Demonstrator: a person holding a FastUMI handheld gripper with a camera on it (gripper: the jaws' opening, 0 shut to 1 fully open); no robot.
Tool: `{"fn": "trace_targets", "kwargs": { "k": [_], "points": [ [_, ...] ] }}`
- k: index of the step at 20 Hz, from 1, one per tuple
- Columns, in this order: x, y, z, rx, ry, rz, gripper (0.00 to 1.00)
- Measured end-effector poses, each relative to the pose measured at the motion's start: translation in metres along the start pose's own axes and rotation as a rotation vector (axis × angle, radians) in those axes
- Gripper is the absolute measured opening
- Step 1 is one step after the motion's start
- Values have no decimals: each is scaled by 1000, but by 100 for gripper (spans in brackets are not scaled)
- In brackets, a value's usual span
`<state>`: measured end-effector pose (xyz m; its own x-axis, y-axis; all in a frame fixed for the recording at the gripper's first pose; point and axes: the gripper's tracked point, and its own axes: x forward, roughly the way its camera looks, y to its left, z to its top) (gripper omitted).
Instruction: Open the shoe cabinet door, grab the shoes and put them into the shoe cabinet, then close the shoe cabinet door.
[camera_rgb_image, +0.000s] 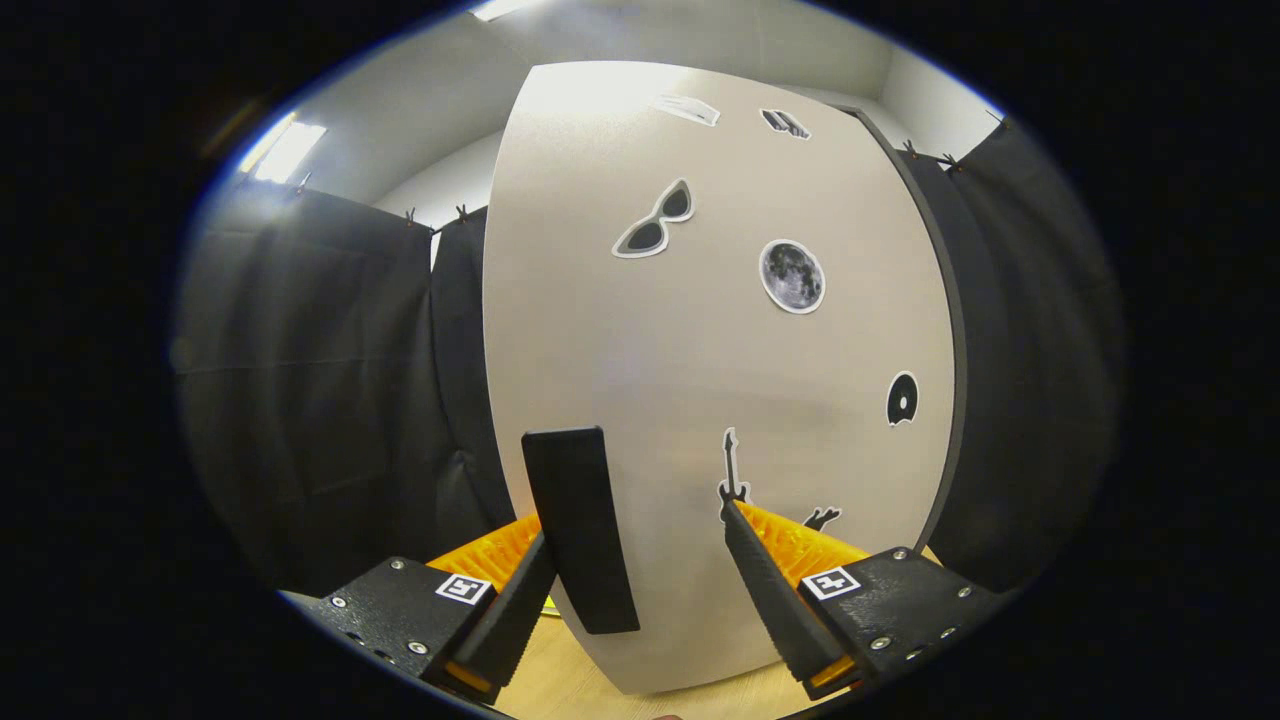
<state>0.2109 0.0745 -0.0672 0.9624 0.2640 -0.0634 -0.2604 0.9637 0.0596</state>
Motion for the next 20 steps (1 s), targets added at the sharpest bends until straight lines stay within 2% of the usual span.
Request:
{"fn": "trace_targets", "kwargs": {
  "k": [20],
  "points": [
    [44,1,-4,-17,-21,-203,97]
  ]
}}
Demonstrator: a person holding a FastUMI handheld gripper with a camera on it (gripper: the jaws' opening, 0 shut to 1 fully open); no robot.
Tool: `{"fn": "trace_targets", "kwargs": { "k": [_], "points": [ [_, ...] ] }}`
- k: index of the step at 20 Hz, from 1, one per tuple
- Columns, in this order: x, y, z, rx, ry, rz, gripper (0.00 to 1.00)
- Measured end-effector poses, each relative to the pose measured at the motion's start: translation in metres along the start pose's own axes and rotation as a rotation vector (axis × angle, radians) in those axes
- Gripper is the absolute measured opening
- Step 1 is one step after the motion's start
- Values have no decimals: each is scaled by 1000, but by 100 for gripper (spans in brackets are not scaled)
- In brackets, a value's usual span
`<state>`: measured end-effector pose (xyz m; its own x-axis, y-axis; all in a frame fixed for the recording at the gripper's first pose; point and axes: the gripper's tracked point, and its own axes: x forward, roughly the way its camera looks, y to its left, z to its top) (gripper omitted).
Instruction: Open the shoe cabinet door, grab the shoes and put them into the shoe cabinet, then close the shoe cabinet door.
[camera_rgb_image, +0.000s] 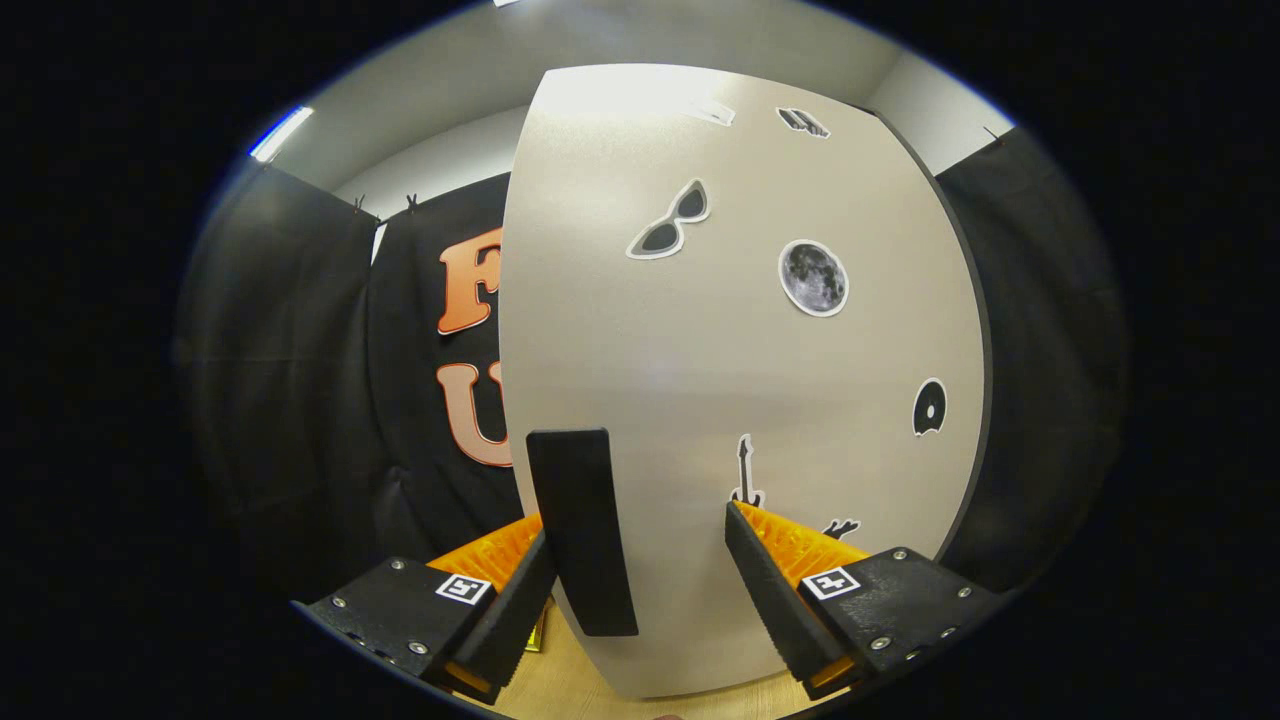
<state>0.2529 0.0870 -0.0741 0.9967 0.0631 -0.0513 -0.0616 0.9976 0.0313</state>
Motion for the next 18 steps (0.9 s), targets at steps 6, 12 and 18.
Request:
{"fn": "trace_targets", "kwargs": {
  "k": [6,12,18],
  "points": [
    [6,1,1,-41,-15,-55,97],
    [5,5,4,-11,-16,-59,97],
    [-27,6,14,-9,-24,-44,97]
  ]
}}
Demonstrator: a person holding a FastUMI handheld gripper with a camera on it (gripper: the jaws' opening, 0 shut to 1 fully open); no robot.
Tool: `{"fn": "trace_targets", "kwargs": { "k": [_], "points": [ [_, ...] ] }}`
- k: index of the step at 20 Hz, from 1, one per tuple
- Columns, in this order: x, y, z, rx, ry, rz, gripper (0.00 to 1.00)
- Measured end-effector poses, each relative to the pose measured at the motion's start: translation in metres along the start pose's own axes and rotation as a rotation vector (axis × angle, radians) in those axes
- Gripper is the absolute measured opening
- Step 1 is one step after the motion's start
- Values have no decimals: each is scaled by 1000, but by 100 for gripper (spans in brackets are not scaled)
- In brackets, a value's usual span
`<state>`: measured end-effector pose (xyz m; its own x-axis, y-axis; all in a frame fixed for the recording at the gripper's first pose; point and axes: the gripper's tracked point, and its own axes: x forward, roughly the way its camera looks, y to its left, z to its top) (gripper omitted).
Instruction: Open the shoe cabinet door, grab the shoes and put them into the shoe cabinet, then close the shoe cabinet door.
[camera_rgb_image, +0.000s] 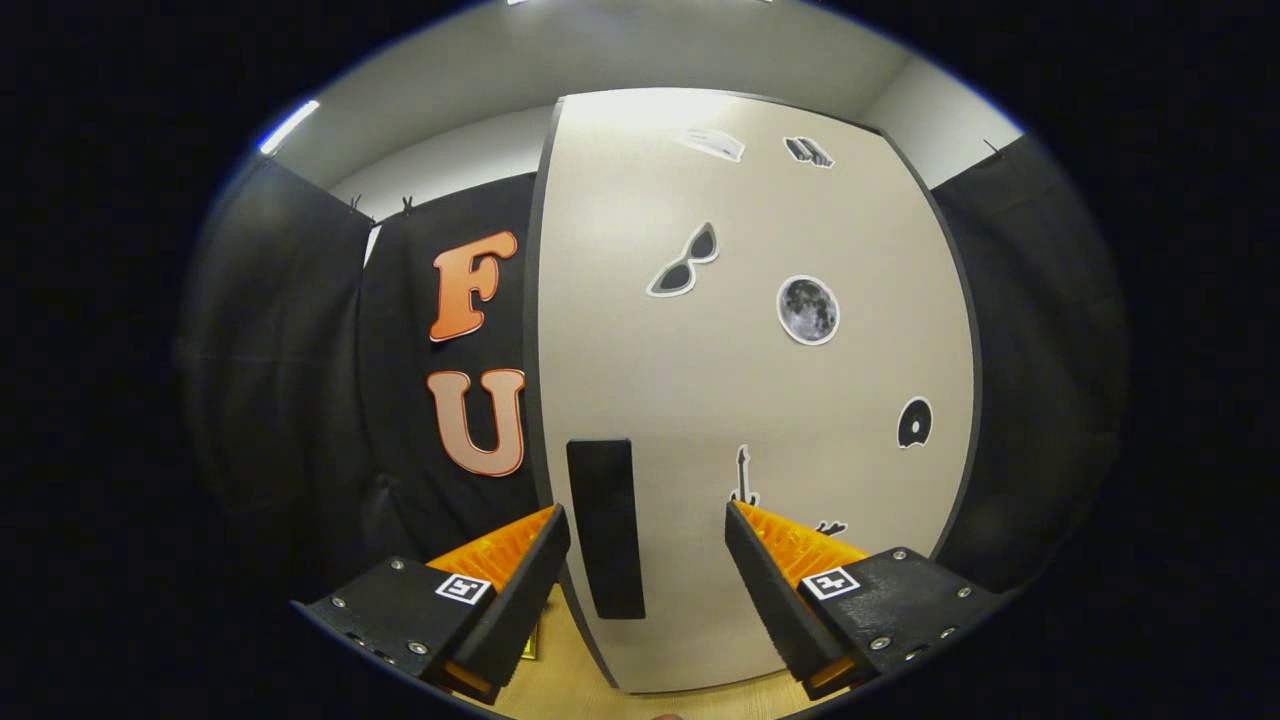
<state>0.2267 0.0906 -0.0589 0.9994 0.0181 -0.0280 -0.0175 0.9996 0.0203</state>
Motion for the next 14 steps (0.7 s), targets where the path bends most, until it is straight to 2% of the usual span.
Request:
{"fn": "trace_targets", "kwargs": {
  "k": [6,14],
  "points": [
    [-98,-29,16,2,2,8,97],
    [-229,-75,44,-21,-31,-60,96]
  ]
}}
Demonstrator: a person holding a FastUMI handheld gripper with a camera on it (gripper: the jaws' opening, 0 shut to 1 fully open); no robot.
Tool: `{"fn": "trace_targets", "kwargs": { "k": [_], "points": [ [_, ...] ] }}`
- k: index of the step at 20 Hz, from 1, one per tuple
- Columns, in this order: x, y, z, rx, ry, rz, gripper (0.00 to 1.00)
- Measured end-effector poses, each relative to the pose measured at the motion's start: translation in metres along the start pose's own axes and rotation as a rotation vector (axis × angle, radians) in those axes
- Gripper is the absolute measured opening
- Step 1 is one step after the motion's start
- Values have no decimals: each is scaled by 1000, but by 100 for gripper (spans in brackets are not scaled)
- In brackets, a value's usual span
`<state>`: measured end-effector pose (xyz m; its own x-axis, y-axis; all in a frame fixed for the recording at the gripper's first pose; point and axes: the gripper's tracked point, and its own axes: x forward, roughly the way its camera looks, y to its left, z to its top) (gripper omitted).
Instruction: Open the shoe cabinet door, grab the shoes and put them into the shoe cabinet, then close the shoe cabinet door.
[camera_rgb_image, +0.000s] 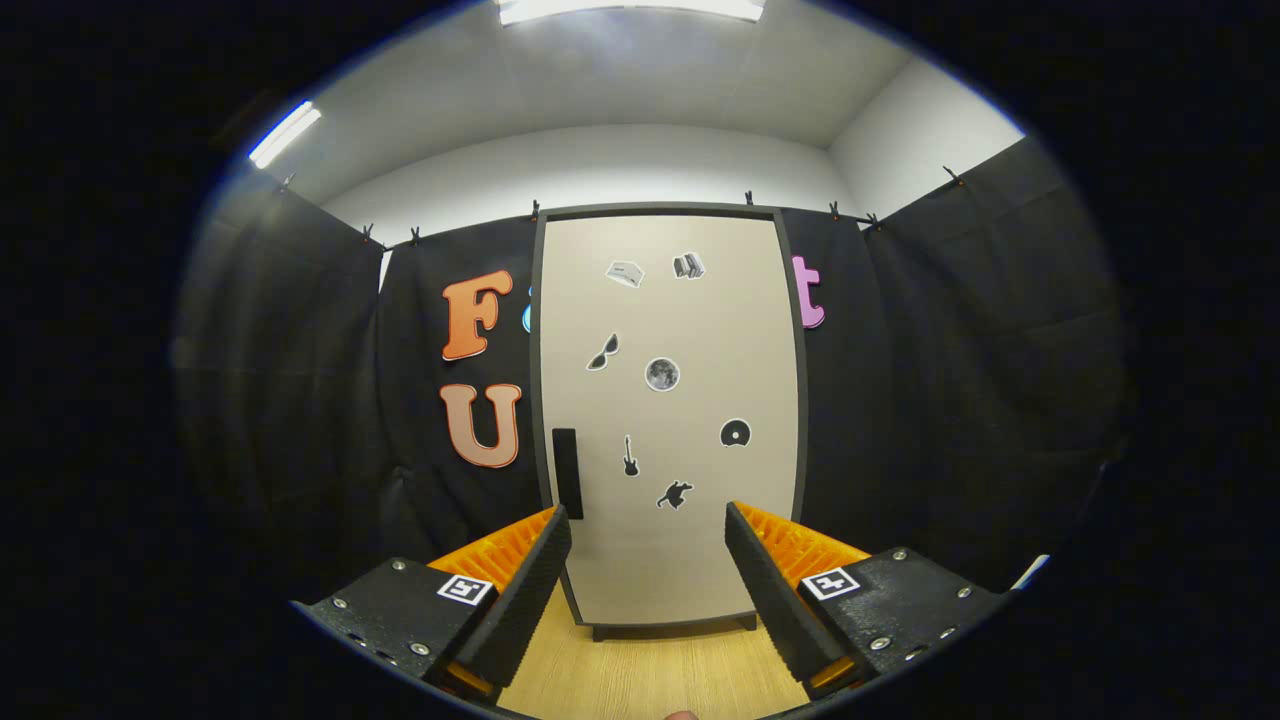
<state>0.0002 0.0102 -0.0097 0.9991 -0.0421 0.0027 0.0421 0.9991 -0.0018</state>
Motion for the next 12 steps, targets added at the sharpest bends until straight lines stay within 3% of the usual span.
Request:
{"fn": "trace_targets", "kwargs": {
  "k": [6,12],
  "points": [
    [-44,-8,7,-3,-3,2,96],
    [-57,-12,8,-10,0,6,96]
  ]
}}
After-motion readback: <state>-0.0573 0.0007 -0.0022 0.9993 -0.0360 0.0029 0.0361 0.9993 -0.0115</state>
